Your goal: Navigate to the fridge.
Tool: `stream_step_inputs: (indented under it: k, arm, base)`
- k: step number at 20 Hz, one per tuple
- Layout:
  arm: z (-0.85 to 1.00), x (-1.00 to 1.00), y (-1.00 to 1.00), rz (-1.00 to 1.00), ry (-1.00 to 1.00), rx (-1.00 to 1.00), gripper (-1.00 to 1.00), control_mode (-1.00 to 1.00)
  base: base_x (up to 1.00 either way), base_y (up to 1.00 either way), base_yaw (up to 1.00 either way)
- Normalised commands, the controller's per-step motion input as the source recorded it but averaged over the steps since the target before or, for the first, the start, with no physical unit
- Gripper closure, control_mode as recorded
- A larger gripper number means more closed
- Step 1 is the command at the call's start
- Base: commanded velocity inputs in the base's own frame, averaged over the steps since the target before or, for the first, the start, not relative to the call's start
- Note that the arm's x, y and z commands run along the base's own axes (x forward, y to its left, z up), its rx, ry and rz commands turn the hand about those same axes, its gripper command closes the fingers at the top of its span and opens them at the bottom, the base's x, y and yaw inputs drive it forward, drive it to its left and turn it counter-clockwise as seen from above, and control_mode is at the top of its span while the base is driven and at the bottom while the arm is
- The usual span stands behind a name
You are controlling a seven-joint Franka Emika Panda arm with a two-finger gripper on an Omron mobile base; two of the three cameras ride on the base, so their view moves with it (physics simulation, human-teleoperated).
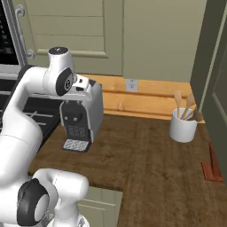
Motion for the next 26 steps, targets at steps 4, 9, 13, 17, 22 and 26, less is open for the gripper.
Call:
stream_step_inputs:
  k: [4, 9, 13, 17, 22, 26]
  arm:
    - [0.00, 0.00, 0.00, 0.00, 0.00, 0.00, -1.00, 1.00]
    - [0.00, 0.00, 0.00, 0.00, 0.00, 0.00, -1.00, 1.00]
    - [0.00, 0.00, 0.00, 0.00, 0.00, 0.00, -1.00, 1.00]
    - [0.00, 0.00, 0.00, 0.00, 0.00, 0.00, -1.00, 1.00]
    - [0.00, 0.00, 0.00, 0.00, 0.00, 0.00, -1.00, 1.00]
    - [0.00, 0.00, 0.00, 0.00, 0.00, 0.00, -1.00, 1.00]
  base:
    - [0.00, 0.00, 0.00]
    - [-0.12, 0.00, 0.00]
    - [-0.43, 0.00, 0.00]
    - [-0.52, 0.00, 0.00]
    - [-0.29, 0.00, 0.00]
    - [-0.09, 0.04, 0.00]
